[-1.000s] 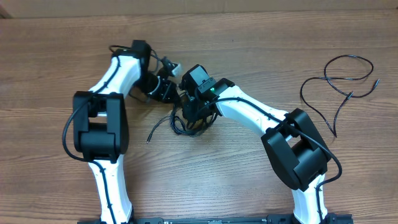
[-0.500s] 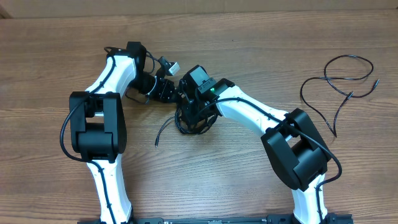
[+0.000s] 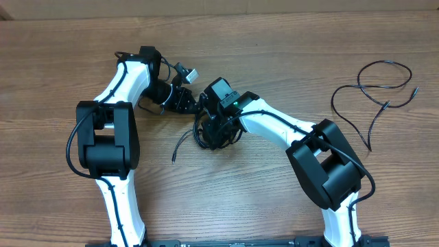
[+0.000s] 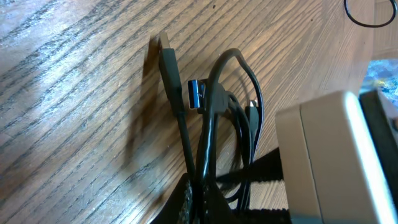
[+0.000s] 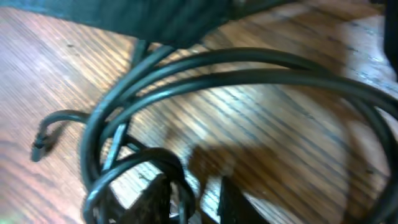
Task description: Untangle cables
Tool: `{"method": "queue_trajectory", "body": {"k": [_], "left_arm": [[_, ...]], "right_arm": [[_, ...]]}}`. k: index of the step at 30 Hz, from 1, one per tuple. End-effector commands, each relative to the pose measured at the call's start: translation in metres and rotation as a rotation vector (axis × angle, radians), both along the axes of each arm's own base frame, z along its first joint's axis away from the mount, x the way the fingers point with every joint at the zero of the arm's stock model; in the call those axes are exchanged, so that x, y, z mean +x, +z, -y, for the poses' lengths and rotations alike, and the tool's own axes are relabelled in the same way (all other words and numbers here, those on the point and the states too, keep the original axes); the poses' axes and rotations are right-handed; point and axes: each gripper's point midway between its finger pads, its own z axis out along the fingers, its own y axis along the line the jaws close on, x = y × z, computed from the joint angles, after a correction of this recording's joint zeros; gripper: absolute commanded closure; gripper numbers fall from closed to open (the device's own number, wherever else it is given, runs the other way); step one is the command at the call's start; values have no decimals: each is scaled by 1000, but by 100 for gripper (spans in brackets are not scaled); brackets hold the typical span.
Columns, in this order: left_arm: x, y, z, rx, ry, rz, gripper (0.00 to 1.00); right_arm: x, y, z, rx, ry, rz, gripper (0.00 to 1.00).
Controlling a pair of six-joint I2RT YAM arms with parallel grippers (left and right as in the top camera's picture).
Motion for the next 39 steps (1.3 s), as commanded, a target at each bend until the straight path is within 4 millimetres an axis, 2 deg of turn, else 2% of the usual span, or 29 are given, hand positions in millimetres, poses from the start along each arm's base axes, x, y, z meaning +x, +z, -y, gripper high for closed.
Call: {"method": "queue_trajectory", "body": {"k": [1, 4, 7, 12, 17, 20, 26, 30, 32, 33, 36, 37, 38, 39], "left_arm": [[4, 4, 7, -38, -14, 15, 96], [4, 4, 7, -36, -10, 10, 96], [4, 2, 5, -19, -1, 0, 96], [4, -8, -5, 75, 52, -53, 96], [4, -17, -15, 157, 103, -94, 96], [5, -19, -18, 180, 128, -110, 96], [7, -24, -24, 232, 174, -131, 96], [8, -23, -23, 221, 174, -127, 96], [8, -17, -15, 162, 137, -105, 96], [7, -12, -9, 114, 103, -83, 96], [8, 3, 6, -30, -1, 19, 92], [10, 5, 8, -52, -22, 52, 93], [11, 7, 10, -67, -38, 77, 96], [13, 8, 11, -84, -57, 111, 96]], "right_arm": [[-2, 7, -6, 32, 18, 7, 90], [3, 5, -1, 15, 4, 21, 96], [9, 8, 3, 20, -12, 23, 96], [17, 37, 0, 147, -16, -1, 96], [20, 68, 6, 287, -19, -57, 96], [28, 76, 21, 318, -51, -79, 96], [36, 93, 36, 452, -35, -115, 96], [30, 88, 33, 431, 12, -90, 96], [30, 79, 31, 380, 17, -62, 96], [31, 73, 32, 341, 12, -43, 95], [33, 64, 32, 267, 7, -5, 81], [33, 63, 31, 261, 9, 5, 72], [34, 64, 29, 261, 11, 12, 55], [34, 64, 29, 264, 13, 15, 51]]}}
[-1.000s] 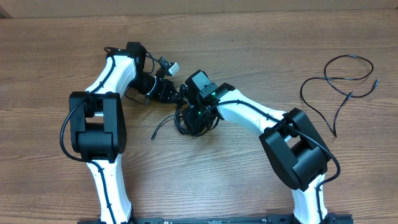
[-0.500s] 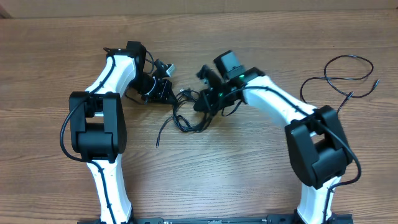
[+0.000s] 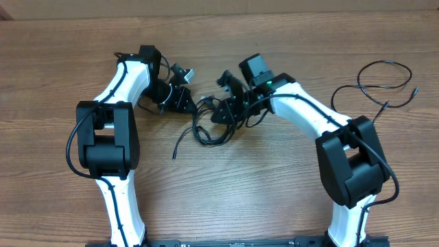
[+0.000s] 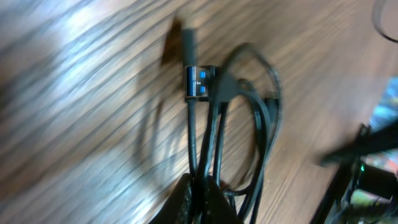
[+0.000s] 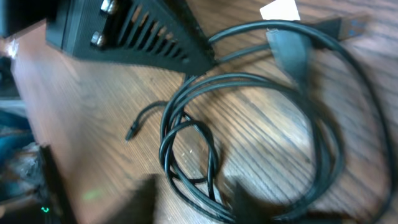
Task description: Untangle cables
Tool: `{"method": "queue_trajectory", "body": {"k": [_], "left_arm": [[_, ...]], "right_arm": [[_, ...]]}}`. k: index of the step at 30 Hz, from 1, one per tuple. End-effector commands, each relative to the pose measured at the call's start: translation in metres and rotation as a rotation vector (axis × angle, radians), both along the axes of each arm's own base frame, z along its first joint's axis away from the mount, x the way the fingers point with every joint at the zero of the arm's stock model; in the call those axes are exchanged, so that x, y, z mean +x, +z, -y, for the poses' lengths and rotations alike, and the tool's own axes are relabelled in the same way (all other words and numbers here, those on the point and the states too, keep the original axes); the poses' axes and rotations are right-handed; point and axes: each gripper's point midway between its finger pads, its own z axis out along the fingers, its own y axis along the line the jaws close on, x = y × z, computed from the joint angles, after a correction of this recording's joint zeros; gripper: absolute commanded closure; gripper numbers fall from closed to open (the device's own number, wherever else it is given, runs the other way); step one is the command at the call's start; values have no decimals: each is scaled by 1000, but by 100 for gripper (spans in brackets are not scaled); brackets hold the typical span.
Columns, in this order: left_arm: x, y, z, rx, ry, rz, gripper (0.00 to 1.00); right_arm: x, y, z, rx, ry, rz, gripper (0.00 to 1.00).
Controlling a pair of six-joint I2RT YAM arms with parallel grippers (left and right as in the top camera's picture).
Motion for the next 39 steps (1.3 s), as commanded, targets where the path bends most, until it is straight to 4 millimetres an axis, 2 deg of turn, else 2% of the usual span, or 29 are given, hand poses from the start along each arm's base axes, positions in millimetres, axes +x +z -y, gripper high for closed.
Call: {"method": "queue_trajectory", "body": {"k": [1, 4, 7, 8, 11, 16, 19, 25, 39], "left_arm": [[9, 17, 21, -168, -133, 168, 96], [16, 28, 29, -246, -150, 234, 96], [21, 33, 33, -283, -145, 257, 96], [21, 37, 35, -304, -142, 256, 96], [20, 42, 38, -342, -134, 252, 96], [20, 43, 38, -342, -97, 203, 96], [19, 43, 38, -341, -90, 189, 96], [15, 43, 38, -340, -86, 167, 96], [7, 48, 40, -370, -73, 114, 96]], "right_arm": [[6, 7, 2, -31, -4, 72, 57], [12, 11, 0, -15, -10, 94, 79], [14, 8, 3, -35, -18, 103, 85], [13, 7, 4, -41, -20, 99, 84], [7, 4, 3, -52, -6, 83, 75], [-2, -9, 1, -119, 45, 115, 68], [1, -16, 1, -177, 44, 168, 67], [-3, -16, -9, -185, 171, 277, 64], [-4, -18, -8, -187, 238, 327, 65]]}}
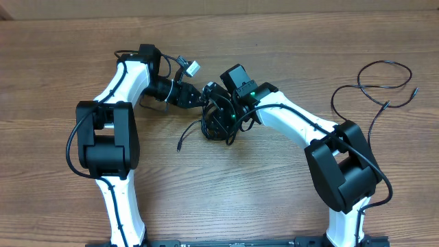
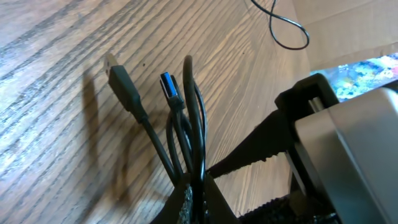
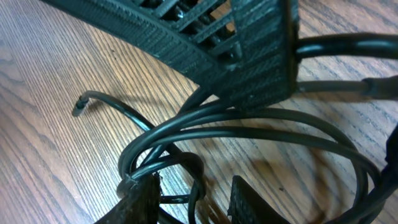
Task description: Untangle cables
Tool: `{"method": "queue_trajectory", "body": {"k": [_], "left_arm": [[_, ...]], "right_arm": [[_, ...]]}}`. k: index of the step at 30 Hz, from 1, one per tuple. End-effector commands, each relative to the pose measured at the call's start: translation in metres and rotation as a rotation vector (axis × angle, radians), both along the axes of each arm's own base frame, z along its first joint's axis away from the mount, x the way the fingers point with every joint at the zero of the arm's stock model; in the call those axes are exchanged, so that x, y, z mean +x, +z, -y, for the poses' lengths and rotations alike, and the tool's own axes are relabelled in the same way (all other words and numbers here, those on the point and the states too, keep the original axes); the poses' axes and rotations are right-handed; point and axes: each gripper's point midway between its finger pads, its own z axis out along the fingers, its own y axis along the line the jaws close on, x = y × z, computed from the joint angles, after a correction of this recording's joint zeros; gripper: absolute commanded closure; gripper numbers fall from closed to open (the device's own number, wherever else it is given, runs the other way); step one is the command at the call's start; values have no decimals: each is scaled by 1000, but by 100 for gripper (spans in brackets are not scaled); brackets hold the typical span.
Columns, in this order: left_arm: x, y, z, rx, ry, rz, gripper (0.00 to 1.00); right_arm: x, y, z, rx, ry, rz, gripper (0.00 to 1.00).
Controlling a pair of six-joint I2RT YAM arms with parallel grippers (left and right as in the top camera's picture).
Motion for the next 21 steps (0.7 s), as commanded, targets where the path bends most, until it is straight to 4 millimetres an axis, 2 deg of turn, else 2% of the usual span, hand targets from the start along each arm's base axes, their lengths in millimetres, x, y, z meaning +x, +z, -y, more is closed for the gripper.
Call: {"method": "queue_trajectory", "body": {"k": [1, 4, 6, 10, 12, 16, 21], "left_arm": [[3, 9, 8, -63, 5, -17, 96], [1, 9, 7, -62, 6, -33, 96], [0, 9, 7, -61, 6, -39, 96], [0, 9, 7, -61, 7, -40, 96], [0, 9, 7, -59, 17, -59, 96], [0, 6, 6, -37, 31, -85, 96], [-1, -13, -7, 105, 69, -137, 96]], "right_arm": [[0, 3, 1, 4, 31, 38, 66], [-2, -3, 1, 10, 32, 41, 67], [-1, -5, 1, 18, 32, 50, 72], [0, -5, 0, 24, 32, 59, 84], [1, -5, 0, 25, 32, 61, 96], [4, -4, 3, 26, 15, 57, 96], [14, 10, 12, 93, -50, 13, 96]]}}
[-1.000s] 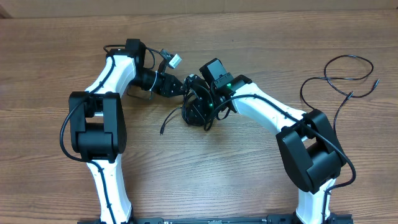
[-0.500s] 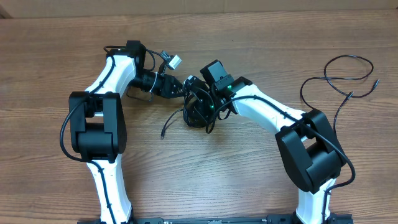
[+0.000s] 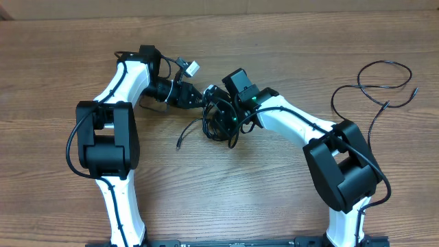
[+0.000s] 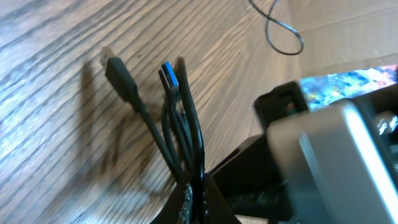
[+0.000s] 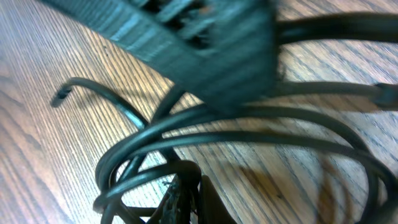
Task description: Untangle cables
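A tangle of black USB cables (image 3: pixel 218 123) lies on the wooden table between my two arms, one loose end (image 3: pixel 180 145) trailing to the lower left. My left gripper (image 4: pixel 199 196) is shut on strands of that tangle; a black plug (image 4: pixel 115 67) and a blue-tongued plug (image 4: pixel 169 74) stick out beyond it. My right gripper (image 5: pixel 186 199) is shut on a loop of the same tangle (image 5: pixel 186 168), with my left gripper's black body just above it. In the overhead view both grippers (image 3: pixel 209 103) meet at the tangle.
A separate thin black cable (image 3: pixel 374 92) lies in loose curves at the table's right side, also seen far off as a thin black cable (image 4: pixel 277 34) in the left wrist view. A small white tag (image 3: pixel 193 67) sits by my left wrist.
My right gripper was open around a loop of the tangle; now it is shut on that loop. The left gripper keeps its hold and has barely moved.
My left gripper held the tangle throughout. My right gripper was low at the tangle, then drawn back to the right and open with the loops spread, then back at the tangle and open, and now shut on a loop.
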Tool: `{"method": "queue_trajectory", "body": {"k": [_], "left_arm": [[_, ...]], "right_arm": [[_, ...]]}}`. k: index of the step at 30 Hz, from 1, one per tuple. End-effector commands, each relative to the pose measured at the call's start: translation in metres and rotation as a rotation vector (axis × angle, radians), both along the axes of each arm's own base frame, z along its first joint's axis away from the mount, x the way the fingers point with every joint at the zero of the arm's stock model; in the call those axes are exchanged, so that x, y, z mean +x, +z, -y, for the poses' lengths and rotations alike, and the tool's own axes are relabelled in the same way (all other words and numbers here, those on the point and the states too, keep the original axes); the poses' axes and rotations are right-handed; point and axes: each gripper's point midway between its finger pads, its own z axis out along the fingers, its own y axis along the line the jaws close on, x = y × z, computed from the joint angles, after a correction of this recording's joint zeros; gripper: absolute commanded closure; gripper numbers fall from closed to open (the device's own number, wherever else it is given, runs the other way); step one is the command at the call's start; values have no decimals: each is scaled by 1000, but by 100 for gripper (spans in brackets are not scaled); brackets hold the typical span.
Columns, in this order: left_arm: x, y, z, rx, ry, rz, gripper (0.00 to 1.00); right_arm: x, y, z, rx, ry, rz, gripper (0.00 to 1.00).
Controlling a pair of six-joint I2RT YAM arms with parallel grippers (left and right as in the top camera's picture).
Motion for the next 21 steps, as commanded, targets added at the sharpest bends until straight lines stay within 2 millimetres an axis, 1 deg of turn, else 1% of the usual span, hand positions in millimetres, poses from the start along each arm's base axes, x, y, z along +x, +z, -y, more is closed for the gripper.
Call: {"method": "queue_trajectory", "body": {"k": [1, 4, 5, 10, 14, 16, 19, 21], "left_arm": [[4, -17, -9, 122, 38, -62, 96], [5, -27, -17, 199, 65, -87, 96], [5, -30, -20, 224, 75, -96, 96], [6, -40, -30, 314, 103, -116, 96], [5, -46, -36, 358, 103, -114, 96], [6, -46, -36, 358, 103, -113, 96], [6, -45, -35, 349, 103, -111, 96], [8, -42, -31, 322, 96, -95, 96]], "right_arm": [[11, 27, 9, 101, -44, -24, 96], [9, 50, 11, 226, -23, -73, 96], [10, 54, 13, 244, -23, -79, 96], [16, 55, 29, 244, -61, -99, 96], [18, 67, 34, 333, -53, -130, 96], [21, 67, 38, 337, -64, -130, 96], [23, 58, 47, 280, -94, -128, 96], [19, 53, 42, 255, -73, -111, 96]]}}
